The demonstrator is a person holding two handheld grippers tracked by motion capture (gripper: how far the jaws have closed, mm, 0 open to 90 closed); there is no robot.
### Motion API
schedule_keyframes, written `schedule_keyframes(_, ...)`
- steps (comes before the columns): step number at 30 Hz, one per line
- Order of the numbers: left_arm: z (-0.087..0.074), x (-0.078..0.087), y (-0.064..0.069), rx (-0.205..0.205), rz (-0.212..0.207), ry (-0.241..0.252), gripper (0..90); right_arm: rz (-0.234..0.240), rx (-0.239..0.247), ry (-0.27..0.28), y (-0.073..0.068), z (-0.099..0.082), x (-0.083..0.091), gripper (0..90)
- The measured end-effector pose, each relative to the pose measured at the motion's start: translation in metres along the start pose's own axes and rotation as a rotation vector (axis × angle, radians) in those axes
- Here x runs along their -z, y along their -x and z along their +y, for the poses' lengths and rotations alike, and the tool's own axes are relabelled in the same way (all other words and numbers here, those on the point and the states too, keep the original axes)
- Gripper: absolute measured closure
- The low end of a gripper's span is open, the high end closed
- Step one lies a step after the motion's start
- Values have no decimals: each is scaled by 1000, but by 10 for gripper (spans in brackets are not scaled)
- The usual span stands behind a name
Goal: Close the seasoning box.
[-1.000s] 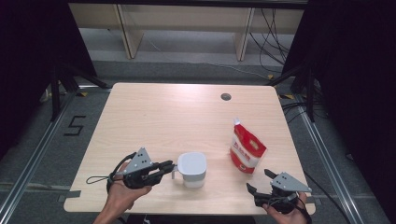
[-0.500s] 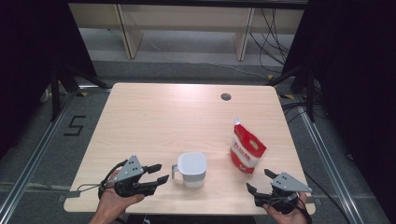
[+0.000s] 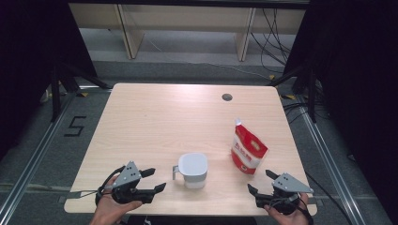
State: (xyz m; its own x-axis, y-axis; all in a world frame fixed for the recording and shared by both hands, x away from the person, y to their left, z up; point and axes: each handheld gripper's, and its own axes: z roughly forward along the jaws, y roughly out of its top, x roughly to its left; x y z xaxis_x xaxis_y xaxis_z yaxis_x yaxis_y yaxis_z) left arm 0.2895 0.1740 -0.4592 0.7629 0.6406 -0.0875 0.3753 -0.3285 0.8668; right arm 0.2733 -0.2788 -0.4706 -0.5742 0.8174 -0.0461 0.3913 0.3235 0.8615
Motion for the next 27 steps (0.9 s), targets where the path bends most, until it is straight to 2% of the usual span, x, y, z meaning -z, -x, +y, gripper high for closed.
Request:
schedule_keyframes(1, -2, 0, 1, 29, 3, -5, 335, 0, 1, 0, 0, 0, 0, 187)
schedule_keyframes(2, -3, 0, 1, 26, 14, -7, 332, 13, -22, -16, -2, 0, 1, 187)
schedule_keyframes(4, -5, -1, -1, 6, 9, -11, 323, 11, -20, -14, -1, 0, 1, 187)
schedule_keyframes(5, -6, 0, -1, 4, 17, -23, 316, -2, 5, 3, 0, 0, 0, 187)
schedule_keyframes(6, -7, -1, -2, 6, 11, -20, 310, 13, -22, -16, -1, 0, 0, 187)
schedule_keyframes(7, -9, -1, -1, 12, 14, -26, 302, 13, -22, -15, -1, 0, 0, 187)
schedule_keyframes(8, -10, -2, -2, 1, 9, -34, 295, 9, -18, -12, -1, 0, 0, 187)
schedule_keyframes(9, -12, -2, -1, 3, 13, -42, 290, 0, 5, 3, 0, 0, 0, 187)
schedule_keyframes(10, -13, -3, -2, 1, 10, -43, 286, 19, -22, -14, -2, 0, 0, 187)
schedule_keyframes(12, -15, -2, -2, -1, 22, -64, 272, 15, -21, -17, -2, 0, 0, 187)
schedule_keyframes(14, -19, -4, -2, 4, 21, -52, 259, 4, -7, -5, 0, 0, 0, 185)
schedule_keyframes(17, -22, -5, 0, 36, 34, -55, 227, 18, -51, -15, -3, -1, 0, 184)
schedule_keyframes(18, -23, -6, 0, 28, 32, -65, 221, 18, -69, -24, -4, -1, 1, 183)
schedule_keyframes(19, -25, -8, 1, 39, 29, -54, 214, 21, -68, -23, -4, -1, 1, 182)
schedule_keyframes(20, -25, -7, 1, 24, 29, -74, 205, 24, -70, -24, -4, -1, 0, 182)
schedule_keyframes(21, -26, -8, 3, 37, 25, -67, 198, 21, -73, -29, -4, -1, 1, 181)
schedule_keyframes(22, -26, -8, 3, 20, 26, -86, 193, 24, -44, -20, -2, -1, 0, 180)
schedule_keyframes(23, -27, -10, 5, 32, 18, -62, 187, 23, -48, -23, -2, -1, 0, 178)
schedule_keyframes(24, -27, -9, 5, 21, 24, -85, 179, 23, -64, -29, -3, -1, 0, 178)
schedule_keyframes(25, -27, -10, 6, 17, 24, -81, 174, 29, -45, -23, -2, -1, 0, 177)
schedule_keyframes(26, -27, -9, 7, 9, 31, -89, 169, 35, -49, -24, -2, -1, 0, 176)
schedule_keyframes(27, -27, -9, 7, 10, 20, -86, 165, 40, -49, -21, -2, -2, -1, 174)
